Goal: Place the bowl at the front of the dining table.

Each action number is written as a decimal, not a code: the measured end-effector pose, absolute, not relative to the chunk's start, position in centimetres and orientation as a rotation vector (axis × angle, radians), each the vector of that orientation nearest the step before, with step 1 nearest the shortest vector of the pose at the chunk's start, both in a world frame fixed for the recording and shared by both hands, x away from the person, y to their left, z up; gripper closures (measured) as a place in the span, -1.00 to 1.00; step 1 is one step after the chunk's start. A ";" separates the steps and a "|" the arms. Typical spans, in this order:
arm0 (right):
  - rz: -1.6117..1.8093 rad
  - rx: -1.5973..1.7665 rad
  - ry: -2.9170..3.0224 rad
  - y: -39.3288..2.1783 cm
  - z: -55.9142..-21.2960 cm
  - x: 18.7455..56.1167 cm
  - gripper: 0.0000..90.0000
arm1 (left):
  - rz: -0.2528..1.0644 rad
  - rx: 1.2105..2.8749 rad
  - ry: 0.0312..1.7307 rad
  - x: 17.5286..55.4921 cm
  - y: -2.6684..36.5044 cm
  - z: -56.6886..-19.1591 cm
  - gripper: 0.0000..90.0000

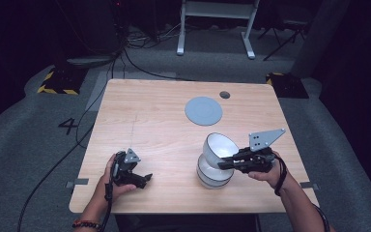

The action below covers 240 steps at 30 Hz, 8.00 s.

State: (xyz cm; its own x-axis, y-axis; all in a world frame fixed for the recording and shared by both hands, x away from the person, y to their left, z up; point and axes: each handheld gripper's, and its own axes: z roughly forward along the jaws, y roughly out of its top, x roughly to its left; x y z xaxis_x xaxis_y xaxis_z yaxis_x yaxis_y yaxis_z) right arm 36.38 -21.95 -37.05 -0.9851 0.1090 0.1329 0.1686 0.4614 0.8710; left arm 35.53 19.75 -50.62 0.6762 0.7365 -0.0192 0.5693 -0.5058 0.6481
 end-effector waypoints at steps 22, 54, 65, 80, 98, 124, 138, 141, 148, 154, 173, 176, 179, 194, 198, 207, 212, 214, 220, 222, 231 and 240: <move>-1.624 -0.296 -2.652 -22.1 -36.2 37.8 0.85 | 0.356 2.245 1.018 35.5 19.6 -50.6 -1.00; -1.656 -0.398 -2.656 -21.5 -36.4 41.1 0.85 | 0.355 2.243 1.019 35.5 19.6 -50.6 -1.00; -1.659 -0.443 -2.659 -21.2 -37.1 42.5 0.85 | 0.355 2.244 1.018 35.5 19.6 -50.6 -1.00; -1.632 -0.524 -2.689 -20.4 -38.2 44.8 0.85 | 0.355 2.244 1.018 35.5 19.6 -50.6 -1.00; -1.580 -0.596 -2.748 -19.0 -38.7 48.4 0.85 | 0.355 2.246 1.017 35.5 19.6 -50.6 -1.00; -1.548 -0.753 -2.776 -18.6 -39.9 52.5 0.85 | 0.355 2.246 1.018 35.5 19.6 -50.6 -1.00; -1.523 -0.815 -2.799 -18.1 -40.4 54.6 0.85 | 0.355 2.246 1.018 35.5 19.6 -50.6 -1.00; -1.517 -0.835 -2.797 -17.8 -40.6 55.2 0.85 | 0.355 2.247 1.018 35.5 19.6 -50.6 -1.00; -1.491 -0.889 -2.799 -17.7 -41.1 56.3 0.85 | 0.352 2.249 1.017 35.5 19.7 -50.6 -1.00; -1.491 -0.909 -2.806 -17.8 -41.6 57.3 0.84 | 0.355 2.244 1.017 35.5 19.6 -50.6 -1.00; -1.444 -0.947 -2.845 -17.1 -42.8 58.9 0.84 | 0.354 2.248 1.017 35.5 19.6 -50.6 -1.00; -1.445 -0.955 -2.843 -16.8 -43.1 59.2 0.84 | 0.357 2.246 1.017 35.5 19.6 -50.6 -1.00; -1.436 -0.967 -2.839 -16.4 -43.3 59.3 0.84 | 0.356 2.247 1.016 35.5 19.6 -50.6 -1.00; -1.386 -1.005 -2.920 -14.4 -43.8 59.9 0.84 | 0.356 2.246 1.016 35.5 19.6 -50.6 -1.00; -1.354 -1.016 -2.950 -14.2 -43.9 60.1 0.83 | 0.356 2.246 1.016 35.5 19.6 -50.6 -1.00; -1.373 -1.044 -2.946 -14.3 -44.4 60.3 0.83 | 0.352 2.250 1.017 35.5 19.6 -50.6 -1.00; -1.360 -1.018 -2.966 -14.2 -44.6 60.3 0.84 | 0.352 2.249 1.016 35.5 19.6 -50.6 -0.99; -1.364 -1.007 -2.968 -14.1 -44.7 60.3 0.84 | 0.352 2.250 1.016 35.5 19.6 -50.6 -1.00; -1.353 -0.993 -2.963 -14.1 -44.8 60.2 0.84 | 0.353 2.249 1.016 35.5 19.6 -50.6 -1.00; -1.354 -0.992 -2.960 -14.0 -44.8 60.1 0.82 | 0.354 2.249 1.016 35.5 19.6 -50.6 -0.99; -1.358 -0.944 -2.972 -13.5 -44.7 59.8 0.80 | 0.354 2.250 1.016 35.5 19.6 -50.6 -0.99; -1.353 -0.955 -2.963 -13.6 -44.8 59.8 0.76 | 0.354 2.250 1.016 35.5 19.6 -50.6 -0.99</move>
State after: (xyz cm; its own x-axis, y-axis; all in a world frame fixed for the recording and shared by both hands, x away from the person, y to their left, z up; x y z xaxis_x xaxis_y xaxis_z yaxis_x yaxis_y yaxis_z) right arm 59.78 -13.62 -44.76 -0.8125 0.5830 0.0020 0.3833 0.5316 0.7553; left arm 35.49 19.64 -50.61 0.6656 0.7461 -0.0158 0.5749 -0.4991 0.6484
